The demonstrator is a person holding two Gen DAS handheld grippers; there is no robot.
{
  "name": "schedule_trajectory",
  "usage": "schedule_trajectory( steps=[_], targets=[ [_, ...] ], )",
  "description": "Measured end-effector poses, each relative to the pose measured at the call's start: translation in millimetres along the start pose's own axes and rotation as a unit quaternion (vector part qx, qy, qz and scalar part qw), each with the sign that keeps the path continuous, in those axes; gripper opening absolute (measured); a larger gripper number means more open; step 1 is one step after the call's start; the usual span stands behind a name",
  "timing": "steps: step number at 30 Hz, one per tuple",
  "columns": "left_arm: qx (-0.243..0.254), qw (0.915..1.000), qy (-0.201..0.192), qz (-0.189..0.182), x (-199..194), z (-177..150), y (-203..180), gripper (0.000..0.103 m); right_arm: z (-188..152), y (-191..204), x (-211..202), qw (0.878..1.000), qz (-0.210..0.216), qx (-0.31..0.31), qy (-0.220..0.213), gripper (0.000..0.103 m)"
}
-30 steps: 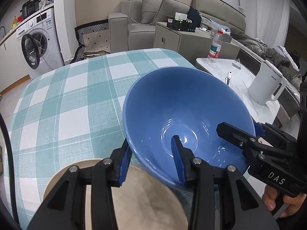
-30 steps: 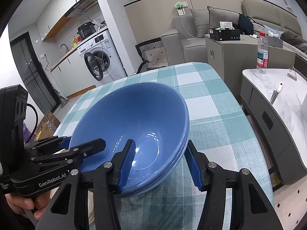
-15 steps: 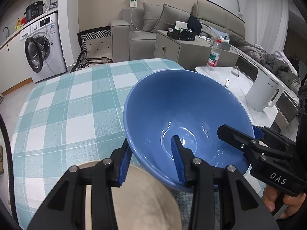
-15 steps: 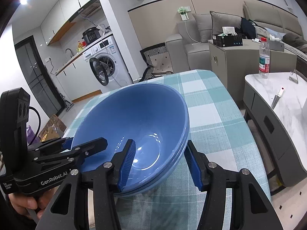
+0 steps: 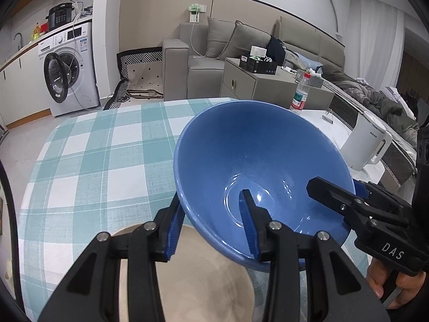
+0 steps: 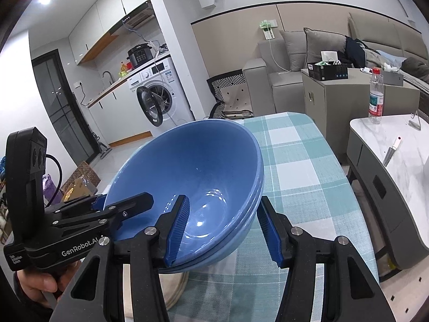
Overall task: Organize plates and bowls
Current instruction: 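Lift the nested blue bowls with both tools and carry them over the cream plates, then lower the nested blue bowls onto the cream plate stack with both tools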
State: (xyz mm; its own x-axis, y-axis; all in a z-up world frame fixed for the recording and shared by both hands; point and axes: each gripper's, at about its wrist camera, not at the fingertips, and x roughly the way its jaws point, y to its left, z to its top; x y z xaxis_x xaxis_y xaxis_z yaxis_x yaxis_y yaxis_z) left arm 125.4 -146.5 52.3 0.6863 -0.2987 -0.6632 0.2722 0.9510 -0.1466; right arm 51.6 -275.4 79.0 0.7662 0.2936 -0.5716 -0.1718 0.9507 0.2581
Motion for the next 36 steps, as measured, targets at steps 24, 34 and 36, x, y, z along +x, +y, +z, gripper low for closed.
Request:
schedule_trajectory(
  steps=[24,34,36],
  targets=[
    [-0.04,0.9985,-0.025,0.028,-43.2,-25.0,39.3,0.04,-5.6,60.5,-4.8,0.998,0.039,-0.043,0.005,0.054],
    [-0.06,0.9967,-0.028,0.047,-56.1,-39.8,60.8,0.04,-13.9,80.5,8.0,0.996,0.061,-0.056,0.022,0.054],
    [-0.063,0.9964,-0.028,0.05,-57.5,-42.6,64.6,0.04,-16.0,84.9,11.2,0.996,0.064,-0.058,0.026,0.054]
  ],
)
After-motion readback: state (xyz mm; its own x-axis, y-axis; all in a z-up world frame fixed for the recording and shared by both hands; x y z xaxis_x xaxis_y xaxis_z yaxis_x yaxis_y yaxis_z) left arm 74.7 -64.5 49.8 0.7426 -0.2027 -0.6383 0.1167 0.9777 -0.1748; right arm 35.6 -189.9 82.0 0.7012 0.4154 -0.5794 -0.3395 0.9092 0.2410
